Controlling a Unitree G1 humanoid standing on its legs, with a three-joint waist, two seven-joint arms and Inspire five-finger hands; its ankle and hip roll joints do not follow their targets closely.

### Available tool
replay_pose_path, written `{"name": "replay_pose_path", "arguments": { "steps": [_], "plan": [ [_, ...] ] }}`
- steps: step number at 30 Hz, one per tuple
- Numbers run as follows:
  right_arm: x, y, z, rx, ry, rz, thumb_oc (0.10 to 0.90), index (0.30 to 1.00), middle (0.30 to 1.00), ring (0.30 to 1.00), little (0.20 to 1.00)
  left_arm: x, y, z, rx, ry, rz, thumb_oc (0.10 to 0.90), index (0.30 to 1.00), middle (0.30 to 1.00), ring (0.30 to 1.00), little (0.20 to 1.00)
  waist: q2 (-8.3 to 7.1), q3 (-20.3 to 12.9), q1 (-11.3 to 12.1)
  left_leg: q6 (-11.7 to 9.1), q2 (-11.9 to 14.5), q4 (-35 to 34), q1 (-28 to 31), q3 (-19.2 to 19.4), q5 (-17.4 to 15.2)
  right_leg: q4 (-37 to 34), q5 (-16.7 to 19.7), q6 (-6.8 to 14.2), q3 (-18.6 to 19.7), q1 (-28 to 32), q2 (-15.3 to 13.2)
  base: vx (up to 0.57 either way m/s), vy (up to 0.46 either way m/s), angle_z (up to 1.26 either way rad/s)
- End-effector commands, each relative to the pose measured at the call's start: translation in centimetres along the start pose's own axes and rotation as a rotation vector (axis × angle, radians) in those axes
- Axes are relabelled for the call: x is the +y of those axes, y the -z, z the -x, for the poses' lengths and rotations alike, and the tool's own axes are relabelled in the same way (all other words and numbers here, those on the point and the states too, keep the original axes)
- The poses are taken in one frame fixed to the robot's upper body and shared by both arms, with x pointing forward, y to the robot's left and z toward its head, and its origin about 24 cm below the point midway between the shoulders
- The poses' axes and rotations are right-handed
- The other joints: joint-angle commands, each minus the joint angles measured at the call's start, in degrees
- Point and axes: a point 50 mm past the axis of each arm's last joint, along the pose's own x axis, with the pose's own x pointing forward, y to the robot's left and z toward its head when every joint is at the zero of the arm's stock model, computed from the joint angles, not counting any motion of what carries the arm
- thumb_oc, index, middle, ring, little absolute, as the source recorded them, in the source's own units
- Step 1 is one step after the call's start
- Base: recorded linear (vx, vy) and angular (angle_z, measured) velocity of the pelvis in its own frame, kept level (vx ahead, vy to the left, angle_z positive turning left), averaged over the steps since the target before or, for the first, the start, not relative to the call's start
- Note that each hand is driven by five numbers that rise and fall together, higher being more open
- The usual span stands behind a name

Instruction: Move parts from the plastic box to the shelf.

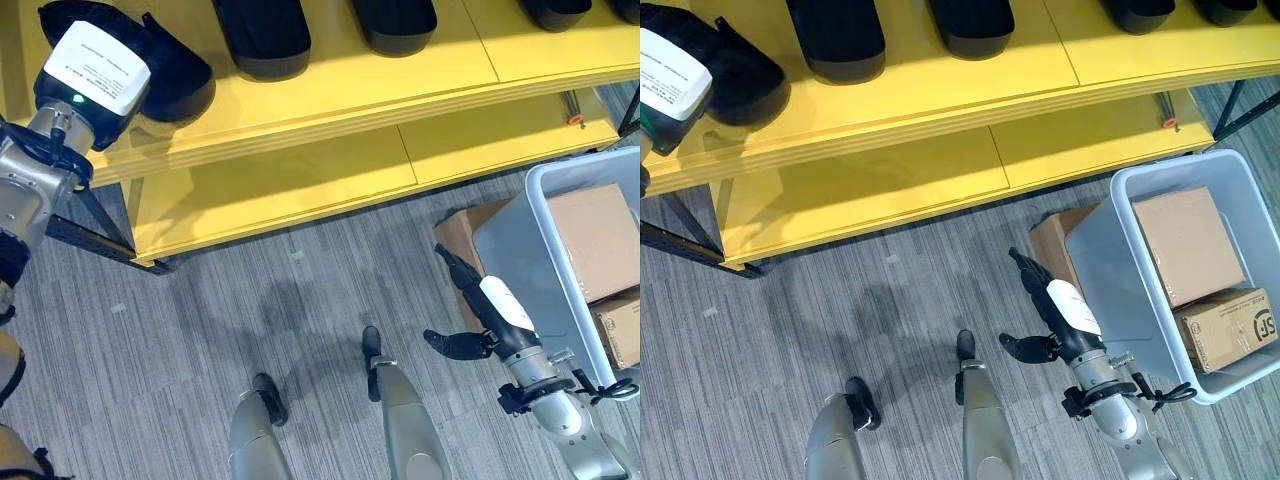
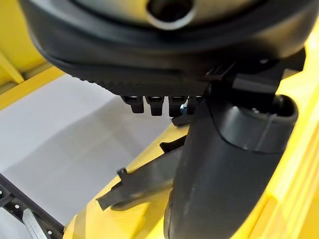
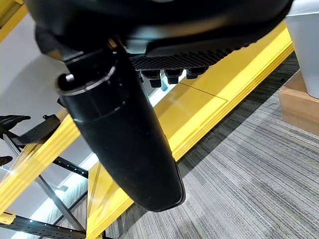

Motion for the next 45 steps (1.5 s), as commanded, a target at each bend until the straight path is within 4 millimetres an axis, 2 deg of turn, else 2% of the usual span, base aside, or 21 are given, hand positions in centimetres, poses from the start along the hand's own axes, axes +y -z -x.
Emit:
{"name": "replay_pose_path", "arguments": {
  "steps": [1,8,14,17,18,21,22,23,25,28,29,31,32,33,34,36,39,40,43,44,45],
  "plan": [
    [-2.7,-2.8,0.2,-0.179,0.070,0.060,0.900,1.000,1.000,1.000,1.000,1.9,5.4,0.8,0.191,-0.072,-0.047,0.900,1.000,1.000,1.000,1.000,1.92,-6.0,-1.0,-1.5,0.8,-2.9,-0.7,-3.9,3.7,2.8,-9.5,5.1,0.1,8.6,-3.8,0.00,0.000,0.00],
    [-2.5,-3.0,0.2,-0.183,0.065,0.061,0.900,1.000,1.000,1.000,1.000,1.5,5.2,1.2,0.197,-0.073,-0.018,0.900,1.000,1.000,1.000,1.000,1.78,-6.2,-0.5,-1.6,0.7,-3.3,-0.3,-4.1,3.8,3.1,-9.7,4.9,-0.1,8.9,-3.8,0.00,-0.005,0.01],
    [-2.3,-2.8,0.3,-0.166,0.078,0.052,0.900,1.000,1.000,1.000,1.000,1.5,4.2,2.2,0.174,-0.135,0.057,0.900,1.000,1.000,1.000,1.000,1.45,-6.2,0.9,-2.1,0.4,-5.4,2.0,-4.3,4.8,2.6,-9.9,4.6,-0.6,10.9,-3.8,0.00,-0.041,0.05],
    [-2.3,-2.4,0.3,-0.139,0.111,0.050,0.900,1.000,1.000,1.000,1.000,1.4,3.4,3.2,0.171,-0.187,0.134,0.900,1.000,1.000,1.000,1.000,0.68,-6.2,2.6,-2.6,-0.1,-8.0,4.3,-4.9,6.0,1.6,-10.0,4.2,-1.2,13.3,-3.6,0.00,-0.071,0.13],
    [-2.4,-2.4,0.3,-0.142,0.104,0.057,0.900,1.000,1.000,1.000,1.000,1.0,3.4,3.6,0.178,-0.181,0.140,0.900,1.000,1.000,1.000,1.000,1.05,-6.1,2.2,-2.6,-0.1,-8.3,4.7,-4.8,6.1,1.5,-9.9,4.2,-1.1,13.6,-3.6,0.00,-0.076,0.16],
    [-2.4,-2.1,0.2,-0.119,0.118,0.058,0.900,1.000,1.000,1.000,1.000,0.7,2.6,5.0,0.191,-0.229,0.224,0.900,1.000,1.000,1.000,1.000,0.73,-6.1,3.3,-3.0,-0.4,-11.2,7.2,-4.9,7.6,-0.1,-9.7,3.6,-1.7,15.9,-3.4,-0.03,-0.087,0.20],
    [-2.5,-2.1,0.2,-0.115,0.127,0.056,0.900,1.000,1.000,1.000,1.000,0.7,1.6,6.0,0.169,-0.265,0.284,0.900,1.000,1.000,1.000,1.000,0.56,-5.9,3.9,-2.7,-0.5,-13.1,8.1,-4.8,9.6,-1.3,-8.5,3.1,-2.2,17.0,-3.3,-0.08,-0.120,0.08],
    [-2.4,-2.0,0.2,-0.105,0.141,0.048,0.900,1.000,1.000,1.000,1.000,0.3,0.8,6.6,0.173,-0.277,0.336,0.900,1.000,1.000,1.000,1.000,0.33,-6.1,4.9,-2.8,-0.7,-14.3,9.0,-5.1,10.2,-2.0,-8.5,3.0,-2.4,17.8,-3.1,-0.06,-0.117,0.10],
    [-2.5,-1.7,0.2,-0.088,0.144,0.047,0.900,1.000,1.000,1.000,1.000,-0.3,0.0,8.3,0.175,-0.281,0.398,0.900,1.000,1.000,1.000,1.000,0.41,-6.3,5.2,-3.0,-1.0,-16.4,11.0,-5.3,11.1,-3.5,-8.4,2.8,-2.7,19.7,-3.0,0.03,-0.079,0.16],
    [-2.6,-1.4,0.0,-0.064,0.161,0.032,0.900,1.000,1.000,1.000,1.000,-1.6,-2.7,10.6,0.168,-0.269,0.556,0.900,1.000,1.000,1.000,1.000,0.44,-6.8,5.9,-3.1,-1.4,-20.2,14.4,-5.5,12.7,-6.0,-8.0,2.5,-3.4,22.8,-2.9,0.03,-0.064,0.13],
    [-2.5,-1.5,-0.1,-0.069,0.154,0.033,0.900,1.000,1.000,1.000,1.000,-1.7,-2.6,11.0,0.175,-0.264,0.555,0.900,1.000,1.000,1.000,1.000,0.47,-6.6,5.5,-3.1,-1.4,-20.6,14.9,-5.5,12.8,-6.3,-7.9,2.5,-3.4,23.3,-2.9,0.04,-0.039,0.18],
    [-2.3,-1.1,-0.4,-0.042,0.163,0.008,0.900,1.000,1.000,1.000,1.000,-2.6,-5.5,12.9,0.165,-0.238,0.746,0.900,1.000,1.000,1.000,1.000,0.59,-7.5,6.6,-3.0,-1.9,-25.3,18.9,-5.5,14.6,-8.6,-7.7,2.3,-4.1,26.3,-2.8,0.05,-0.047,0.19],
    [-2.3,-1.1,-0.5,-0.044,0.159,0.008,0.900,1.000,1.000,1.000,1.000,-2.6,-5.4,13.1,0.168,-0.235,0.746,0.900,1.000,1.000,1.000,1.000,0.58,-7.4,6.3,-3.0,-1.9,-25.7,19.4,-5.4,14.9,-8.8,-7.6,2.3,-4.1,26.7,-2.8,0.04,-0.047,0.12],
    [-2.2,-1.1,-0.7,-0.041,0.163,-0.013,0.900,1.000,1.000,1.000,1.000,-3.0,-6.3,13.6,0.167,-0.216,0.777,0.900,1.000,1.000,1.000,1.000,0.70,-7.7,6.6,-3.2,-2.0,-28.0,20.7,-5.4,16.5,-9.5,-7.3,2.1,-4.7,27.6,-2.8,0.06,-0.054,0.08],
    [-2.2,-0.7,-0.8,-0.018,0.174,-0.040,0.900,1.000,1.000,1.000,1.000,-3.9,-8.7,15.0,0.182,-0.158,0.955,0.900,1.000,1.000,1.000,1.000,0.89,-8.4,7.1,-3.2,-2.3,-31.2,23.4,-5.6,17.6,-9.9,-7.9,1.9,-4.9,29.6,-2.5,0.06,-0.073,0.21],
    [-2.2,-0.8,-1.0,-0.015,0.185,-0.054,0.900,1.000,1.000,1.000,1.000,-4.1,-10.4,16.3,0.189,-0.129,1.070,0.900,1.000,1.000,1.000,1.000,0.95,-9.1,7.4,-3.4,-2.2,-34.4,26.0,-5.8,19.4,-10.2,-8.4,1.5,-5.5,31.6,-2.2,0.06,-0.087,0.30],
    [-2.4,-0.5,-0.8,0.001,0.193,-0.061,0.900,1.000,1.000,1.000,1.000,-4.1,-11.5,17.4,0.203,-0.104,1.163,0.900,1.000,1.000,1.000,1.000,1.20,-9.9,7.7,-3.5,-1.6,-36.8,27.6,-6.1,21.2,-9.9,-9.1,0.9,-5.9,32.7,-1.3,0.01,-0.104,0.18],
    [-2.4,-0.6,-0.8,-0.004,0.188,-0.076,0.900,1.000,1.000,1.000,1.000,-4.1,-12.7,18.6,0.213,-0.071,1.284,0.900,1.000,1.000,1.000,1.000,1.04,-10.2,8.2,-3.8,-0.8,-37.8,29.0,-6.4,22.7,-8.9,-10.9,-0.1,-6.1,33.8,0.0,-0.01,-0.107,0.10],
    [-2.4,-0.4,-0.6,0.009,0.166,-0.073,0.900,1.000,1.000,1.000,1.000,-4.3,-13.4,20.0,0.236,-0.024,1.365,0.900,1.000,1.000,1.000,1.000,1.16,-10.5,8.8,-3.8,0.5,-38.3,29.8,-6.6,24.7,-8.8,-11.5,-1.1,-6.4,34.4,1.5,-0.03,-0.169,0.08],
    [-2.6,-0.5,-0.5,0.003,0.156,-0.069,0.900,1.000,1.000,1.000,1.000,-4.1,-13.8,20.5,0.240,-0.010,1.425,0.900,1.000,1.000,1.000,1.000,1.18,-10.5,9.3,-4.1,1.4,-37.6,29.7,-7.1,26.5,-8.9,-11.9,-1.8,-6.4,35.0,2.6,-0.05,-0.250,-0.02],
    [-2.6,-0.4,0.1,0.012,0.152,-0.101,0.900,1.000,1.000,1.000,1.000,-4.3,-14.7,21.9,0.271,0.043,1.537,0.900,1.000,1.000,1.000,1.000,0.92,-9.7,9.9,-4.5,2.7,-34.9,28.6,-8.0,30.5,-10.0,-12.2,-3.3,-6.3,36.4,4.3,-0.07,-0.334,-0.09]
  ]
}}
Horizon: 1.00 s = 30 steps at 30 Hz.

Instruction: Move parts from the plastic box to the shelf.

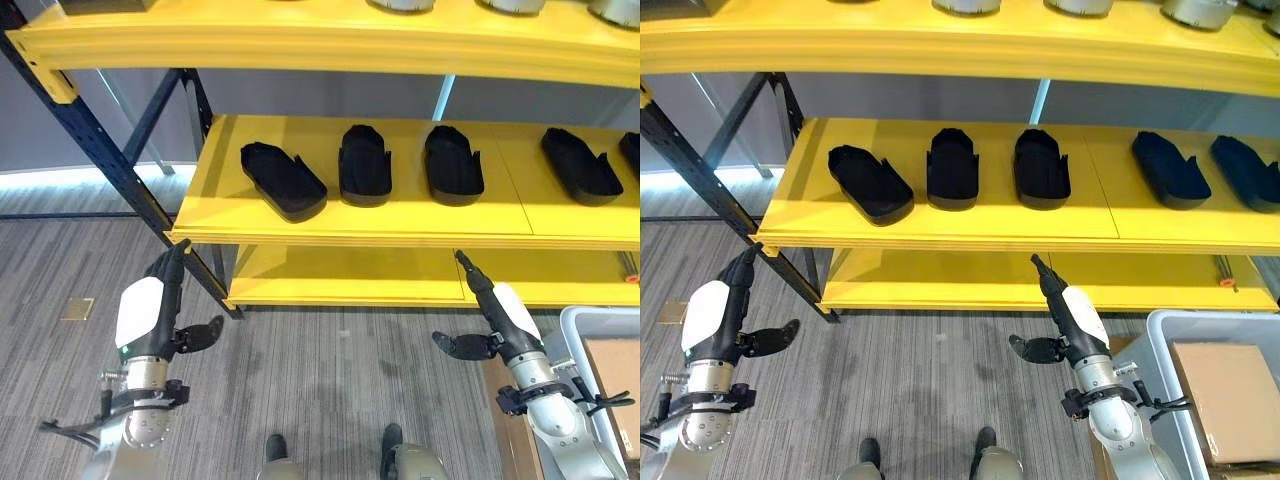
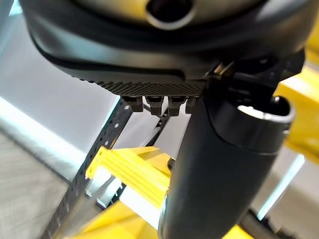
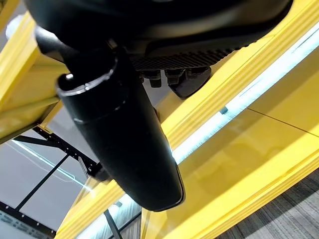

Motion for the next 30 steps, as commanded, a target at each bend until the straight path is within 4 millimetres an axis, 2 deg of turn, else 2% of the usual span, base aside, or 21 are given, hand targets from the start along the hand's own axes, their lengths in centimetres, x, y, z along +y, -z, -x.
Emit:
{"name": "replay_pose_path", "arguments": {
  "steps": [1,2,3,4,5,6,8,9,10,11,12,13,15,16,17,20,23,24,28,29,30],
  "plan": [
    [-3.2,-2.6,0.0,-0.156,0.089,-0.033,0.900,1.000,1.000,1.000,1.000,2.4,-2.5,-0.5,-0.156,-0.055,0.138,0.900,1.000,1.000,1.000,1.000,-1.09,-2.3,0.6,-0.7,5.5,2.0,-6.1,-3.7,17.0,-3.6,-6.8,-1.1,3.9,9.6,3.7,-0.12,-0.426,-0.05],
    [-3.5,-2.6,0.2,-0.158,0.090,-0.029,0.900,1.000,1.000,1.000,1.000,1.8,-2.4,0.0,-0.121,-0.043,0.264,0.900,1.000,1.000,1.000,1.000,-1.83,-0.3,1.6,-0.4,4.9,9.4,-9.5,-6.9,21.5,-4.9,-6.4,-2.8,3.4,11.4,4.7,-0.13,-0.342,0.05],
    [-3.5,-2.5,0.4,-0.153,0.093,-0.041,0.900,1.000,1.000,1.000,1.000,1.6,-2.2,0.2,-0.102,-0.038,0.291,0.900,1.000,1.000,1.000,1.000,-2.07,0.3,1.6,0.4,3.6,12.0,-11.6,-7.9,20.7,-5.9,-6.3,-3.1,2.9,12.1,5.0,-0.09,-0.310,0.12],
    [-3.8,-2.4,0.6,-0.146,0.089,-0.021,0.900,1.000,1.000,1.000,1.000,1.5,-2.0,0.5,-0.085,-0.034,0.320,0.900,1.000,1.000,1.000,1.000,-1.80,0.5,2.0,0.5,1.9,9.2,-13.9,-5.7,18.9,-7.4,-6.6,-2.8,1.8,13.3,5.3,0.02,-0.109,0.38],
    [-3.8,-2.3,0.7,-0.139,0.090,-0.016,0.900,1.000,1.000,1.000,1.000,1.2,-2.0,0.6,-0.072,-0.035,0.360,0.900,1.000,1.000,1.000,1.000,-1.82,0.7,2.4,0.3,0.9,5.5,-13.9,-5.0,18.5,-7.7,-6.6,-2.3,1.9,13.6,5.0,0.13,-0.014,0.63],
    [-3.8,-1.9,1.3,-0.117,0.107,-0.004,0.900,1.000,1.000,1.000,1.000,0.3,-1.6,0.8,-0.020,-0.053,0.481,0.900,1.000,1.000,1.000,1.000,-1.69,1.2,2.7,-1.1,0.8,-3.3,-16.4,-1.6,19.7,-7.0,-7.4,-1.6,1.2,13.5,5.0,0.15,0.064,0.40],
    [-3.6,-1.7,1.2,-0.105,0.127,0.012,0.900,1.000,1.000,1.000,1.000,-0.4,-1.7,0.4,-0.003,-0.058,0.513,0.900,1.000,1.000,1.000,1.000,-1.61,1.4,3.3,-0.6,-0.5,-9.3,-16.6,-0.9,19.7,-5.4,-8.2,-0.8,0.9,12.9,5.2,0.13,0.051,0.00],
    [-3.6,-1.7,1.2,-0.105,0.127,0.012,0.900,1.000,1.000,1.000,1.000,-0.4,-1.7,0.4,-0.003,-0.058,0.513,0.900,1.000,1.000,1.000,1.000,-1.61,1.4,3.3,-0.6,-0.5,-9.3,-16.6,-0.9,19.7,-5.4,-8.2,-0.8,0.9,12.9,5.2,0.37,0.180,-0.17],
    [-2.7,-1.7,1.2,-0.098,0.131,-0.008,0.900,1.000,1.000,1.000,1.000,-1.0,-1.8,0.3,0.018,-0.080,0.606,0.900,1.000,1.000,1.000,1.000,-1.34,-0.7,3.7,-0.5,-0.1,-10.1,-15.8,-3.4,18.3,-5.5,-10.3,0.6,2.4,15.3,5.2,0.42,0.218,-0.36],
    [-2.6,-1.7,1.3,-0.092,0.132,-0.018,0.900,1.000,1.000,1.000,1.000,-1.2,-1.9,0.3,0.014,-0.069,0.617,0.900,1.000,1.000,1.000,1.000,-1.49,-1.2,3.8,-0.8,0.0,-9.3,-15.1,-2.8,18.7,-6.7,-10.4,0.9,2.3,16.8,4.4,0.52,0.282,-0.78],
    [-2.5,-1.7,1.5,-0.086,0.135,-0.033,0.900,1.000,1.000,1.000,1.000,-1.3,-1.9,0.3,0.022,-0.067,0.655,0.900,1.000,1.000,1.000,1.000,-1.96,-1.5,4.0,-0.4,-0.4,-8.0,-14.7,-2.7,17.8,-8.0,-10.0,1.5,2.5,18.1,3.4,0.39,0.266,-0.93],
    [-2.4,-1.8,1.5,-0.087,0.136,-0.041,0.900,1.000,1.000,1.000,1.000,-1.3,-1.7,0.3,0.029,-0.067,0.674,0.900,1.000,1.000,1.000,1.000,-2.56,-2.2,4.1,0.5,-1.3,-5.2,-15.0,-2.4,15.5,-9.4,-9.0,2.5,3.0,19.2,1.2,0.35,0.283,-0.42],
    [-2.3,-2.5,1.0,-0.119,0.141,-0.068,0.900,1.000,1.000,1.000,1.000,-0.6,-1.8,0.1,0.011,-0.079,0.629,0.900,1.000,1.000,1.000,1.000,-3.48,-2.9,4.1,1.7,-3.0,-0.7,-16.2,-1.0,12.2,-10.6,-6.7,4.0,3.8,18.9,-1.7,0.26,0.287,-0.18],
    [-2.3,-2.5,1.0,-0.119,0.141,-0.069,0.900,1.000,1.000,1.000,1.000,-0.5,-1.7,0.1,0.010,-0.080,0.628,0.900,1.000,1.000,1.000,1.000,-3.62,-3.0,4.2,1.8,-3.1,-0.4,-16.4,-0.8,12.0,-10.7,-6.6,4.1,3.9,18.8,-1.8,0.21,0.279,-0.74],
    [-2.1,-2.8,0.7,-0.133,0.130,-0.077,0.900,1.000,1.000,1.000,1.000,-0.1,-1.9,-0.2,-0.008,-0.087,0.599,0.900,1.000,1.000,1.000,1.000,-4.41,-3.3,4.1,2.5,-4.1,1.9,-17.9,-0.3,10.1,-11.5,-4.7,5.0,4.5,17.9,-3.2,0.12,0.146,-0.66],
    [-2.1,-2.9,0.7,-0.134,0.122,-0.080,0.900,1.000,1.000,1.000,1.000,0.2,-1.9,-0.3,-0.019,-0.091,0.586,0.900,1.000,1.000,1.000,1.000,-4.83,-3.5,4.2,2.7,-4.3,2.9,-18.9,0.0,9.5,-11.8,-4.1,5.3,4.6,17.5,-3.6,0.08,0.097,-0.29],
    [-2.0,-3.0,0.7,-0.138,0.104,-0.092,0.900,1.000,1.000,1.000,1.000,0.5,-2.1,-0.6,-0.032,-0.093,0.555,0.900,1.000,1.000,1.000,1.000,-6.20,-3.6,3.9,3.8,-5.5,5.0,-20.6,-0.2,7.2,-12.2,-2.4,6.1,4.2,17.1,-4.7,0.08,0.088,0.01],
    [-2.0,-3.0,0.7,-0.138,0.105,-0.091,0.900,1.000,1.000,1.000,1.000,0.5,-2.1,-0.6,-0.033,-0.093,0.555,0.900,1.000,1.000,1.000,1.000,-6.09,-3.8,3.9,3.9,-5.4,4.9,-20.9,-0.2,7.4,-12.3,-2.2,6.1,4.3,16.8,-4.6,0.02,0.062,0.19],
    [-2.2,-3.1,0.6,-0.143,0.106,-0.090,0.900,1.000,1.000,1.000,1.000,0.5,-2.3,-0.8,-0.047,-0.080,0.535,0.900,1.000,1.000,1.000,1.000,-7.23,-3.5,3.8,4.9,-6.5,7.2,-22.5,-0.8,5.1,-12.3,-0.9,6.6,4.6,16.1,-5.0,0.06,0.097,0.05],
    [-2.3,-3.2,0.5,-0.149,0.105,-0.093,0.900,1.000,1.000,1.000,1.000,0.6,-2.4,-1.0,-0.060,-0.070,0.515,0.900,1.000,1.000,1.000,1.000,-7.74,-3.6,3.8,5.6,-7.2,7.6,-22.1,-0.9,3.6,-11.8,0.9,7.1,4.6,16.0,-5.5,0.06,0.089,0.03],
    [-2.3,-3.2,0.5,-0.149,0.105,-0.093,0.900,1.000,1.000,1.000,1.000,0.6,-2.4,-1.0,-0.060,-0.070,0.514,0.900,1.000,1.000,1.000,1.000,-7.78,-3.6,3.8,5.7,-7.3,7.6,-22.1,-0.8,3.6,-11.9,0.9,7.2,4.6,16.0,-5.6,0.08,0.131,0.01]
  ]
}}
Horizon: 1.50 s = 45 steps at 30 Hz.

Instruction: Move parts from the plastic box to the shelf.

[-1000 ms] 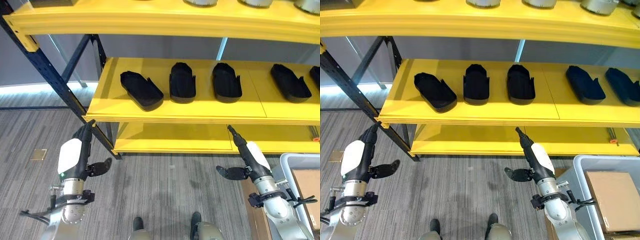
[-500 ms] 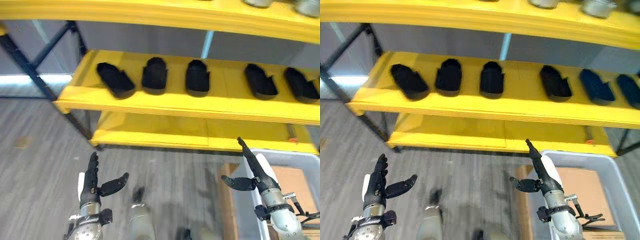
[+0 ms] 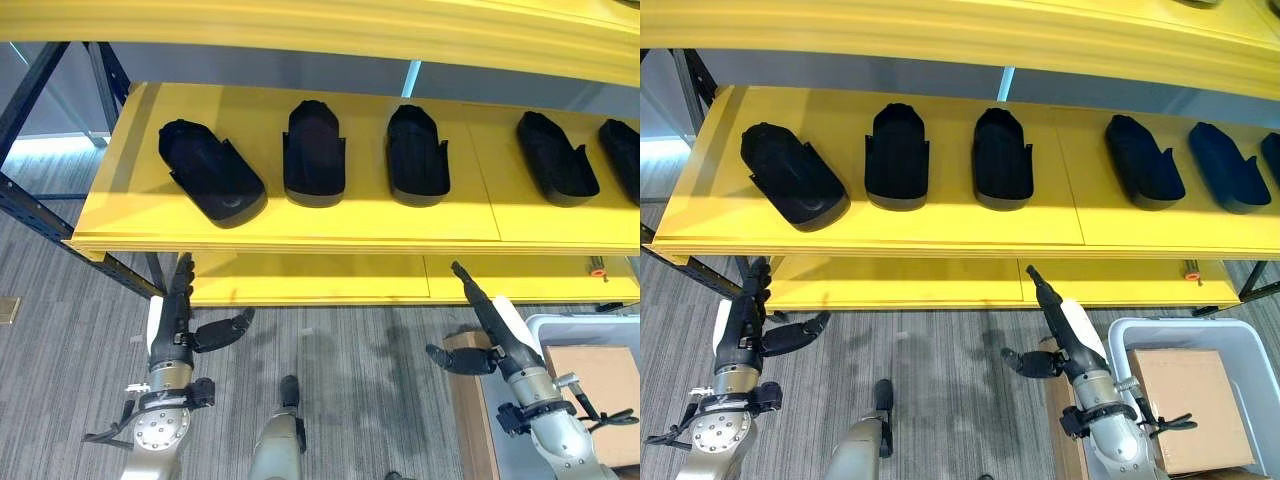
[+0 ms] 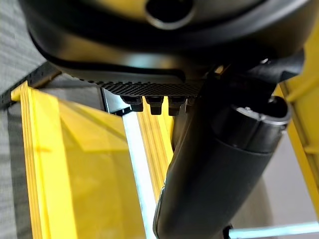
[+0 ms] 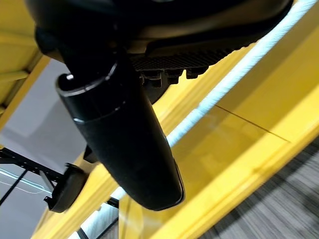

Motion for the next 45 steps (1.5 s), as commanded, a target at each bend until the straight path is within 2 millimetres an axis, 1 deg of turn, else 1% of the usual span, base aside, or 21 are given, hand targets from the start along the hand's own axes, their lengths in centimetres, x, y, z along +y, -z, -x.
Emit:
{"name": "replay_pose_path", "arguments": {
  "steps": [1,4,5,6,7,8,9,11,12,13,14,15,16,17,18,20,23,27,32,40,45],
  "plan": [
    [-2.4,-1.8,-0.6,-0.132,0.094,0.005,0.900,1.000,1.000,1.000,1.000,1.2,-3.3,0.1,-0.195,0.005,-0.074,0.900,1.000,1.000,1.000,1.000,-0.47,-3.7,0.0,-2.6,4.5,-0.8,1.0,-2.8,-0.7,-0.4,7.7,-0.1,0.1,0.0,1.8,0.06,0.101,0.02],
    [-2.3,-1.9,-0.8,-0.137,0.096,-0.001,0.900,1.000,1.000,1.000,1.000,0.9,-2.8,0.0,-0.171,0.019,-0.057,0.900,1.000,1.000,1.000,1.000,-0.68,-4.2,-0.6,-0.8,2.5,-2.4,4.0,-2.6,-2.8,4.8,13.6,0.4,1.5,-2.2,1.4,0.09,0.190,0.05],
    [-2.3,-1.9,-0.8,-0.137,0.096,-0.001,0.900,1.000,1.000,1.000,1.000,0.9,-2.8,0.0,-0.171,0.019,-0.057,0.900,1.000,1.000,1.000,1.000,-0.73,-4.2,-0.5,-0.7,2.4,-2.6,4.2,-2.4,-2.7,4.9,13.6,0.5,1.7,-2.2,1.3,0.09,0.203,0.16],
    [-2.1,-2.0,-1.1,-0.144,0.092,-0.003,0.900,1.000,1.000,1.000,1.000,0.6,-2.6,0.1,-0.155,0.032,-0.040,0.900,1.000,1.000,1.000,1.000,-0.28,-4.2,-0.9,0.5,1.3,-4.4,6.6,-2.2,-3.5,8.3,16.6,0.3,2.4,-4.2,1.3,0.14,0.317,0.00],
    [-1.8,-1.9,-1.3,-0.136,0.091,0.007,0.900,1.000,1.000,1.000,1.000,0.0,-1.9,0.3,-0.115,0.057,0.025,0.900,1.000,1.000,1.000,1.000,0.79,-4.2,-1.2,1.7,-0.1,-6.9,10.2,-1.8,-4.1,12.9,19.9,0.1,2.6,-6.0,0.6,0.17,0.394,-0.03],
    [-1.8,-1.9,-1.4,-0.140,0.092,0.012,0.900,1.000,1.000,1.000,1.000,-0.1,-1.7,0.4,-0.104,0.065,0.034,0.900,1.000,1.000,1.000,1.000,1.40,-3.7,-1.3,2.3,-0.5,-8.2,12.1,-1.7,-4.1,15.9,20.4,-0.3,2.8,-7.6,0.8,0.20,0.439,0.08],
    [-1.5,-2.2,-1.8,-0.156,0.082,0.012,0.900,1.000,1.000,1.000,1.000,-0.1,-1.4,0.6,-0.084,0.067,0.047,0.900,1.000,1.000,1.000,1.000,2.77,-3.1,-1.0,3.2,-1.0,-10.2,15.5,-0.6,-4.8,19.7,19.5,-0.8,-0.7,-9.5,0.3,0.18,0.312,0.11],
    [-1.4,-2.3,-2.0,-0.161,0.064,0.014,0.900,1.000,1.000,1.000,1.000,-0.4,-1.3,0.7,-0.077,0.085,0.061,0.900,1.000,1.000,1.000,1.000,4.03,-2.5,-2.0,3.0,-1.2,-13.7,19.3,-0.9,-4.4,20.1,12.0,-2.3,0.5,-14.1,4.8,0.20,0.200,-0.43],
    [-1.3,-2.2,-1.8,-0.158,0.057,0.004,0.900,1.000,1.000,1.000,1.000,-0.3,-1.3,0.7,-0.078,0.083,0.064,0.900,1.000,1.000,1.000,1.000,4.98,-1.6,-2.8,2.6,-1.0,-14.5,21.1,-1.4,-4.3,16.5,8.6,-2.9,1.6,-16.6,6.5,0.20,0.060,-0.45],
    [-1.3,-2.1,-1.7,-0.155,0.054,0.003,0.900,1.000,1.000,1.000,1.000,-0.3,-1.2,0.8,-0.076,0.080,0.067,0.900,1.000,1.000,1.000,1.000,5.11,-1.1,-3.3,2.3,-1.1,-14.7,22.1,-1.8,-4.4,12.5,8.6,-2.9,2.5,-16.1,6.6,0.23,-0.047,0.02],
    [-1.3,-2.2,-1.6,-0.156,0.051,0.004,0.900,1.000,1.000,1.000,1.000,-0.4,-1.1,0.7,-0.070,0.074,0.073,0.900,1.000,1.000,1.000,1.000,5.22,-0.6,-4.2,1.7,-1.0,-15.2,23.3,-2.7,-5.0,3.5,10.8,-2.1,5.8,-16.7,5.3,0.18,-0.122,0.74],
    [-1.2,-2.2,-1.4,-0.156,0.048,0.009,0.900,1.000,1.000,1.000,1.000,-0.5,-0.8,0.7,-0.060,0.069,0.084,0.900,1.000,1.000,1.000,1.000,4.94,-0.6,-4.5,1.5,-1.2,-15.1,23.8,-3.2,-5.1,1.4,12.7,-1.5,7.8,-17.4,5.0,0.18,-0.143,1.24],
    [-1.3,-2.2,-1.3,-0.153,0.046,0.014,0.900,1.000,1.000,1.000,1.000,-0.5,-0.7,0.8,-0.052,0.069,0.090,0.900,1.000,1.000,1.000,1.000,4.56,-0.4,-4.7,1.2,-1.3,-14.8,24.3,-3.5,-5.7,0.0,13.8,-1.0,8.3,-17.2,4.5,0.17,-0.193,1.05],
    [-1.5,-1.8,-0.6,-0.130,0.044,0.033,0.900,1.000,1.000,1.000,1.000,-0.8,-0.3,1.1,-0.032,0.083,0.097,0.900,1.000,1.000,1.000,1.000,3.21,-0.5,-4.6,0.6,-1.7,-13.3,24.5,-4.0,-6.8,-1.6,14.3,-0.6,6.6,-15.0,3.3,0.13,-0.148,0.83],
    [-1.5,-1.8,-0.6,-0.129,0.044,0.033,0.900,1.000,1.000,1.000,1.000,-0.8,-0.3,1.1,-0.031,0.085,0.097,0.900,1.000,1.000,1.000,1.000,3.23,-0.4,-4.9,0.6,-1.7,-13.1,24.5,-4.3,-6.9,-1.8,14.2,-0.6,6.2,-14.7,3.2,0.16,-0.243,0.46],
    [-2.2,-1.5,0.0,-0.110,0.050,0.057,0.900,1.000,1.000,1.000,1.000,-1.4,0.3,1.8,0.003,0.109,0.122,0.900,1.000,1.000,1.000,1.000,2.81,-1.6,-5.1,-0.9,-0.2,-12.8,25.5,-6.1,-6.9,-1.3,12.8,-0.7,1.9,-11.2,3.8,0.18,-0.271,0.98],
    [-2.6,-1.5,0.2,-0.109,0.048,0.051,0.900,1.000,1.000,1.000,1.000,-1.7,0.3,1.9,0.011,0.130,0.125,0.900,1.000,1.000,1.000,1.000,3.13,-2.6,-5.5,-2.7,1.7,-13.8,25.6,-7.6,-6.2,-1.5,11.0,-1.5,-1.6,-9.2,4.5,0.15,-0.206,0.91],
    [-2.9,-2.0,-0.2,-0.130,0.018,0.046,0.900,1.000,1.000,1.000,1.000,-1.6,0.3,2.2,0.022,0.135,0.121,0.900,1.000,1.000,1.000,1.000,3.42,-4.0,-4.3,-4.3,4.1,-16.9,27.8,-7.6,-4.7,-1.7,9.2,-2.3,-3.8,-7.1,5.7,0.15,-0.152,0.41],
    [-2.8,-2.2,-0.4,-0.140,0.002,0.042,0.900,1.000,1.000,1.000,1.000,-1.3,0.1,2.1,0.009,0.126,0.089,0.900,1.000,1.000,1.000,1.000,3.90,-4.6,-3.7,-5.0,4.9,-18.2,28.9,-6.9,-4.3,-2.3,8.4,-2.7,-4.3,-5.8,6.4,0.07,-0.065,-0.02],
    [-2.7,-2.1,-0.6,-0.142,-0.018,0.047,0.900,1.000,1.000,1.000,1.000,-1.1,-0.4,2.0,-0.028,0.139,0.022,0.900,1.000,1.000,1.000,1.000,4.18,-5.0,-3.6,-5.0,5.1,-18.5,29.6,-6.1,-4.6,-2.9,8.2,-2.7,-3.9,-5.2,6.7,0.01,-0.003,-0.05],
    [-2.5,-1.1,-0.3,-0.085,-0.015,0.074,0.900,1.000,1.000,1.000,1.000,-1.4,-1.1,1.7,-0.063,0.176,-0.033,0.900,1.000,1.000,1.000,1.000,4.28,-4.9,-4.0,-5.0,4.9,-18.6,29.8,-5.6,-4.8,-3.2,8.1,-2.5,-3.8,-4.9,6.5,0.00,0.001,-0.01]
  ]
}}
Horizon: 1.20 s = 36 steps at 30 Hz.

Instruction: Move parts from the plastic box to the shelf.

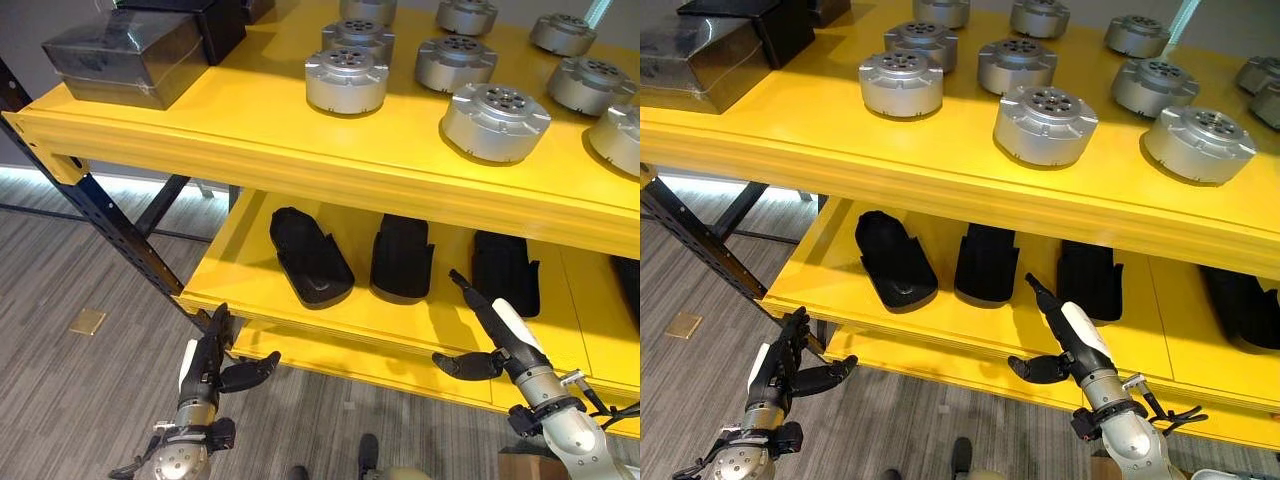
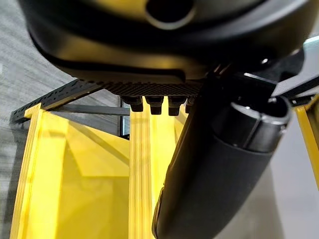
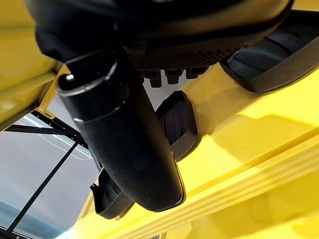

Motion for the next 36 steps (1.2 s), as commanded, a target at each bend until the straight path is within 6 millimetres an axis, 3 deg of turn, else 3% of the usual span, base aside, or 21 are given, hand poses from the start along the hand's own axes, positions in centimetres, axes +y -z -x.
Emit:
{"name": "replay_pose_path", "arguments": {
  "steps": [1,9,15,24,36],
  "plan": [
    [-2.1,-2.2,-0.6,-0.138,0.090,0.034,0.900,1.000,1.000,1.000,1.000,1.5,-4.9,-1.3,-0.258,-0.001,-0.098,0.900,1.000,1.000,1.000,1.000,-0.85,-3.4,0.4,-2.5,5.1,-2.4,-2.2,1.5,2.9,4.6,-7.0,8.2,-0.7,3.3,-7.2,0.00,0.000,0.00],
    [-1.9,-1.5,-0.4,-0.090,0.060,0.036,0.900,1.000,1.000,1.000,1.000,0.4,-5.8,-1.8,-0.277,0.093,-0.047,0.900,1.000,1.000,1.000,1.000,-1.25,-2.9,-0.2,-2.2,4.8,-2.6,-2.8,2.3,2.6,3.8,-6.2,8.7,0.0,2.5,-7.5,0.00,0.006,-0.01],
    [-1.6,-1.4,-0.7,-0.084,0.026,0.042,0.900,1.000,1.000,1.000,1.000,0.5,-6.2,-2.6,-0.285,0.100,-0.108,0.900,1.000,1.000,1.000,1.000,-1.44,-2.5,-0.4,-2.2,4.6,-2.6,-3.6,2.8,2.6,3.4,-5.8,8.9,0.3,1.8,-7.7,0.01,0.021,-0.06],
    [-1.0,-1.3,-1.5,-0.067,0.015,0.044,0.900,1.000,1.000,1.000,1.000,0.6,-7.4,-5.0,-0.323,0.024,-0.217,0.900,1.000,1.000,1.000,1.000,-2.14,-2.0,-0.9,-2.4,4.6,-2.6,-4.4,3.1,2.4,2.4,-5.2,9.2,0.2,1.5,-7.9,0.00,0.006,-0.02],
    [-0.1,-1.3,-1.3,-0.063,0.030,-0.019,0.900,1.000,1.000,1.000,1.000,1.3,-6.5,-7.2,-0.263,-0.116,-0.353,0.900,1.000,1.000,1.000,1.000,-1.89,-3.0,-2.8,-2.2,4.5,-2.6,-1.1,6.1,0.5,1.7,-5.3,9.4,2.8,2.6,-7.9,0.03,0.016,-0.09]
  ]
}}
